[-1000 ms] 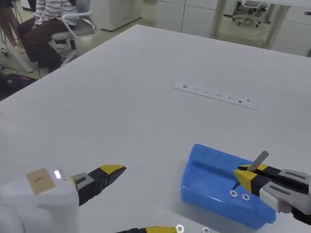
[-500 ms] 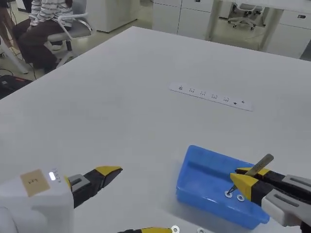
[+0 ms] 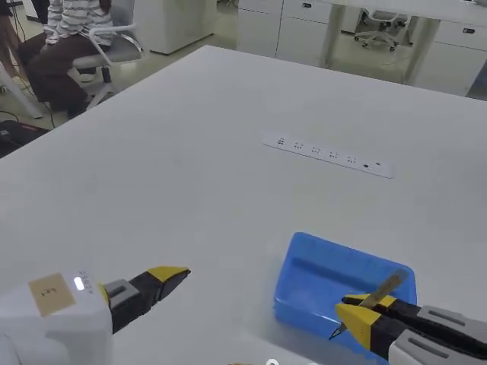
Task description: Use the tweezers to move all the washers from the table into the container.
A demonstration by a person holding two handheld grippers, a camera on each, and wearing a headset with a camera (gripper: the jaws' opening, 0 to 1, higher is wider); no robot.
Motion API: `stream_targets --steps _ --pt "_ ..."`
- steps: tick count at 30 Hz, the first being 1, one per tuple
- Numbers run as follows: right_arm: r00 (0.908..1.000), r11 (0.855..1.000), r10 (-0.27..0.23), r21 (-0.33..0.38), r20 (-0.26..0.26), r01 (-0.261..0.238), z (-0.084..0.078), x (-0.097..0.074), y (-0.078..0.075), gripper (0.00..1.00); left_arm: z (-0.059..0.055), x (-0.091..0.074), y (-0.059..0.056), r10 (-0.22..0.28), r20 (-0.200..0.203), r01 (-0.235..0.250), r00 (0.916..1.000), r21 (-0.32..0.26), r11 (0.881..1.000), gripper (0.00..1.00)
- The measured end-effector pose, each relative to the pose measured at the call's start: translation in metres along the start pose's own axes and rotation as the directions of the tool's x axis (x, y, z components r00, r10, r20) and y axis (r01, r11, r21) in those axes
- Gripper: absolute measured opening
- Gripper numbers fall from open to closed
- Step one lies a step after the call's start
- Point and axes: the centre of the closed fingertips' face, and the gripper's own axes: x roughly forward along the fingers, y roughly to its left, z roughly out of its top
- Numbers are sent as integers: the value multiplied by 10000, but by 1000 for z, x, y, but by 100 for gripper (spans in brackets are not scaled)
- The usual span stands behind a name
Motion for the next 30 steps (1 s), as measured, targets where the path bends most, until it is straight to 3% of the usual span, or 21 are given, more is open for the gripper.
stream_targets --steps 7,21,25,26,27,30 --pt "9985 9985 246 495 -493 -221 -23 11 -1 4 0 0 -1 -31 -10 31 10000 -31 10000 76" --pt "9937 9971 503 620 -1002 -442 -42 24 0 4 -1 0 0 -1 -29 1 10000 -22 10000 76" --pt "9923 9976 556 461 -1106 -507 -45 25 1 4 -1 -1 0 2 -14 -2 10000 -22 10000 76" --pt "9882 9986 487 -127 -1452 -511 -50 24 2 4 -1 -1 0 3 -9 -3 10000 -32 10000 76" --pt "9900 9973 493 -468 -1323 -560 -46 25 3 4 -1 -1 0 9 -7 -9 10000 -37 10000 76" --pt "9863 9955 670 -563 -1506 -762 -48 25 10 4 0 -1 1 28 1 -28 10000 -39 10000 76"
